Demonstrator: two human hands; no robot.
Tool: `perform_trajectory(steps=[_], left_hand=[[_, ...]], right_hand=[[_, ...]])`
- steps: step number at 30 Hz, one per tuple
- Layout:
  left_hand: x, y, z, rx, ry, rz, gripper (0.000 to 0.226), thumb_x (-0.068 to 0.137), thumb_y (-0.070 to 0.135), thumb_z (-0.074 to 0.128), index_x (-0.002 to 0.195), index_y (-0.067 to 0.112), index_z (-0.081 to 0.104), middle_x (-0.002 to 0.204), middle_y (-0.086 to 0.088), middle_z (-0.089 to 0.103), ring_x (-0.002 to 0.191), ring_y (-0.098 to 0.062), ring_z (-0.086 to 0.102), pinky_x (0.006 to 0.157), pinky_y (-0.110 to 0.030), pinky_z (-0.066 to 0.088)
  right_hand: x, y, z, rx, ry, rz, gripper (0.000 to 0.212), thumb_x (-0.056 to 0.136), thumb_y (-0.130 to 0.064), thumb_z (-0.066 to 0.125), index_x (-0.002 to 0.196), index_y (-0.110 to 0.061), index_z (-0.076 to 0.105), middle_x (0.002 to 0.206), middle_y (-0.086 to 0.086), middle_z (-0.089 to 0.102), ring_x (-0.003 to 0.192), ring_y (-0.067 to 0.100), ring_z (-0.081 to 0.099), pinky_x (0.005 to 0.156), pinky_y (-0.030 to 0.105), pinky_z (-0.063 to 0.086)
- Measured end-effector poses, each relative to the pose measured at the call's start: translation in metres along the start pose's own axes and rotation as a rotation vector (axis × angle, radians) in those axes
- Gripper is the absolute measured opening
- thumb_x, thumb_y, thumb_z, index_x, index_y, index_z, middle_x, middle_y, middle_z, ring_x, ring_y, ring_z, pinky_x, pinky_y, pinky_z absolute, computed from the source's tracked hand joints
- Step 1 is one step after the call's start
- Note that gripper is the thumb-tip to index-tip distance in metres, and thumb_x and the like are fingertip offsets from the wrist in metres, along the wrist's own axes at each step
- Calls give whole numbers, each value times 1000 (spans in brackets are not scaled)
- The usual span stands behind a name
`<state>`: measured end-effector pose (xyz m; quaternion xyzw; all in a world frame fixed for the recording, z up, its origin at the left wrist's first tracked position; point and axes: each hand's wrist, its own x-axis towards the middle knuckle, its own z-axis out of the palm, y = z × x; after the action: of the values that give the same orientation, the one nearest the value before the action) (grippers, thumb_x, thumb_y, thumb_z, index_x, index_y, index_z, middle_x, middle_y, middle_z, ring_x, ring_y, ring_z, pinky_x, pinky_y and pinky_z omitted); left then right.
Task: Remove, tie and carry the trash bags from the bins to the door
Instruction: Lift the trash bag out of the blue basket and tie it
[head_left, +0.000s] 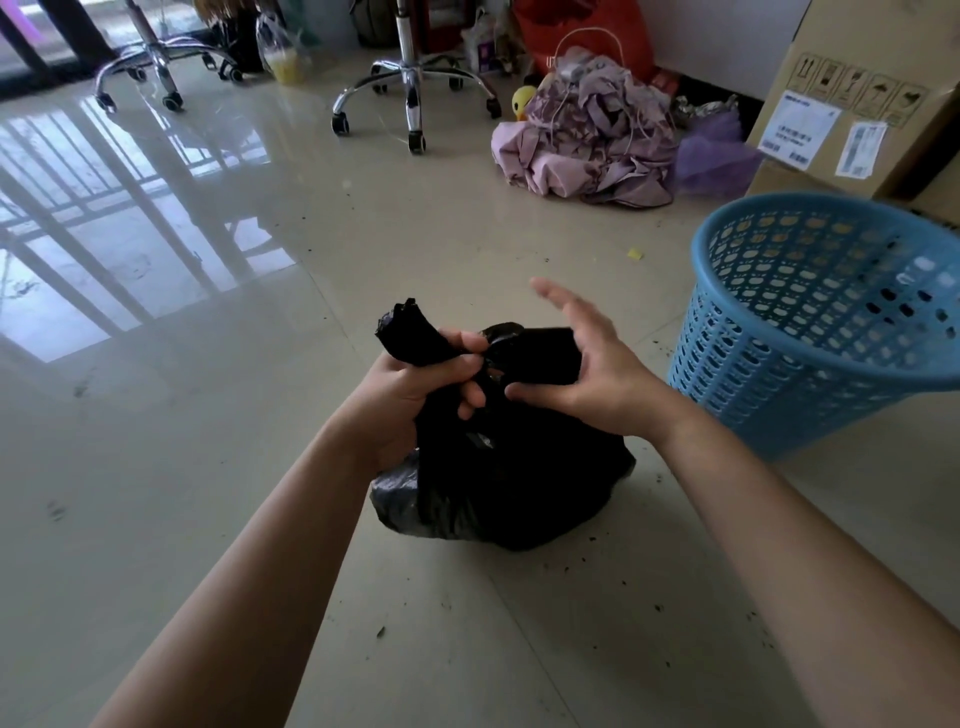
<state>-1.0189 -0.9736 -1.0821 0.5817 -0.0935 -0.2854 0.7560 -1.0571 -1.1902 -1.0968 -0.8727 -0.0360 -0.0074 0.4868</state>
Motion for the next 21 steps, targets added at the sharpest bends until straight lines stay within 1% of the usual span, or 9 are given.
perform_trajectory(steps=[1,3,4,6,11,14,17,19,21], left_hand=[[0,2,1,28,-12,-15,11,88,4,61,96,9,65,65,-13,63,52,-20,58,55,-24,52],[2,4,3,87,47,-46,10,93,-1,58,100,4,63,73,-19,66,58,-21,65,59,-26,58],[5,3,3,115,99,-67,10,94,-2,58,103,0,63,80,-22,66,64,-23,68,64,-28,60],[9,-2,4,149,175,-102,14,95,-1,59,108,-3,65,91,-26,67,74,-26,70,73,-30,62],[20,-11,6,61,413,-76,10,94,1,62,99,-1,70,100,-19,70,82,-25,71,81,-34,61],[21,-10,10,-103,488,-43,16,94,-2,55,88,2,69,101,-17,72,91,-30,71,88,-41,58],[22,-12,11,-369,500,13,26,84,-14,42,72,4,57,90,-20,69,93,-37,66,86,-45,58],[25,-17,3,-492,491,43,29,76,-17,37,69,8,48,81,-14,57,92,-35,57,78,-42,60],[26,-20,-1,-482,494,45,29,73,-17,36,68,9,47,74,-10,49,81,-30,53,72,-39,60]], right_hand=[[1,3,0,84,-61,23,63,75,-35,83,128,-46,52,130,-18,54,127,12,50,111,34,38],[0,7,-1,232,-139,108,20,87,-20,74,105,-29,73,96,-8,71,89,9,66,85,31,51],[0,9,-1,249,-144,151,9,90,-19,70,95,-24,75,81,-6,69,75,11,63,73,31,49],[-2,12,2,224,-135,208,9,91,-24,66,90,-19,73,71,0,63,64,18,56,63,32,43],[-5,11,6,243,-153,288,29,90,-39,64,93,-10,69,69,4,58,62,22,53,58,32,41],[-6,11,9,315,-247,323,41,81,-46,65,99,-9,69,84,12,64,78,31,60,73,42,46],[-11,11,14,379,-322,361,30,89,-35,64,107,-13,72,103,16,73,95,36,69,85,42,51],[-16,10,17,362,-369,372,24,95,-30,62,111,-16,72,107,8,75,100,27,72,87,32,55],[-21,13,20,341,-416,374,26,94,-31,64,116,-18,70,109,5,75,101,22,72,93,33,56]])
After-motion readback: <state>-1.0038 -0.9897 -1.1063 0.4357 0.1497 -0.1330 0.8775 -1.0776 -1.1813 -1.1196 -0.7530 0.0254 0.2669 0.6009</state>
